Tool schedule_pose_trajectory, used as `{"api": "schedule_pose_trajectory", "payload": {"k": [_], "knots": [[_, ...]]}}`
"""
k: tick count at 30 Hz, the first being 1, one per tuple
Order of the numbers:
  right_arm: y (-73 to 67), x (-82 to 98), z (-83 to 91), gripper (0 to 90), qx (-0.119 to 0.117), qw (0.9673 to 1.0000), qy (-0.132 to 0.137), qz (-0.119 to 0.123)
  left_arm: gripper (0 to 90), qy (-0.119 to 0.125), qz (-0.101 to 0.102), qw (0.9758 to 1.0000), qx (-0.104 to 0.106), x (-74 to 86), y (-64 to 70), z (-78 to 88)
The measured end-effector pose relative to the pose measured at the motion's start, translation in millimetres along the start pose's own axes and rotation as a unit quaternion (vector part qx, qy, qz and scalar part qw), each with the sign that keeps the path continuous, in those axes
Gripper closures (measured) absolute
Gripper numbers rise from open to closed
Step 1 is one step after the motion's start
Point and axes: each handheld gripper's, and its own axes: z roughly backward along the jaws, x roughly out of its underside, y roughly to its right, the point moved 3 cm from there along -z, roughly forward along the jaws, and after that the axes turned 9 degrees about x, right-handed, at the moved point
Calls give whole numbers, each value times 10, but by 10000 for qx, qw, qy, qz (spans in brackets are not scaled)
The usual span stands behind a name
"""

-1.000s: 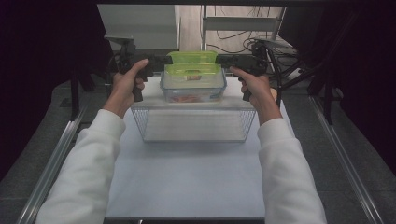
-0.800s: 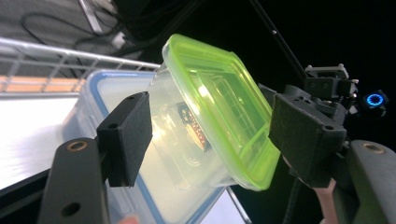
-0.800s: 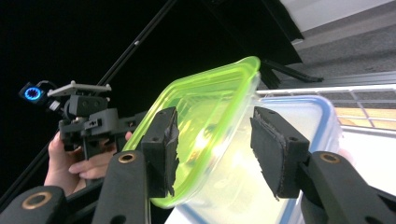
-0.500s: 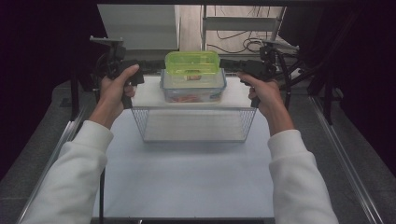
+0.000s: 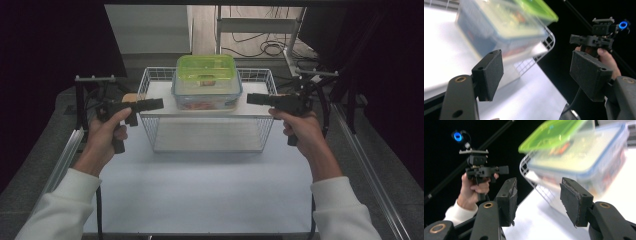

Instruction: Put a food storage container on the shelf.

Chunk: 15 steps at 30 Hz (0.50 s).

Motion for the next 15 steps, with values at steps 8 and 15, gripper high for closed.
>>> {"api": "schedule_pose_trajectory", "payload": {"k": [8, 15], "knots": [[-11, 542, 105, 455, 150, 9985, -257, 459, 266, -313, -357, 9985, -270, 710, -53, 133], [139, 1180, 37, 413, 450, 9933, -682, 820, 266, -764, -524, 9942, -546, 1303, -171, 103]]}}
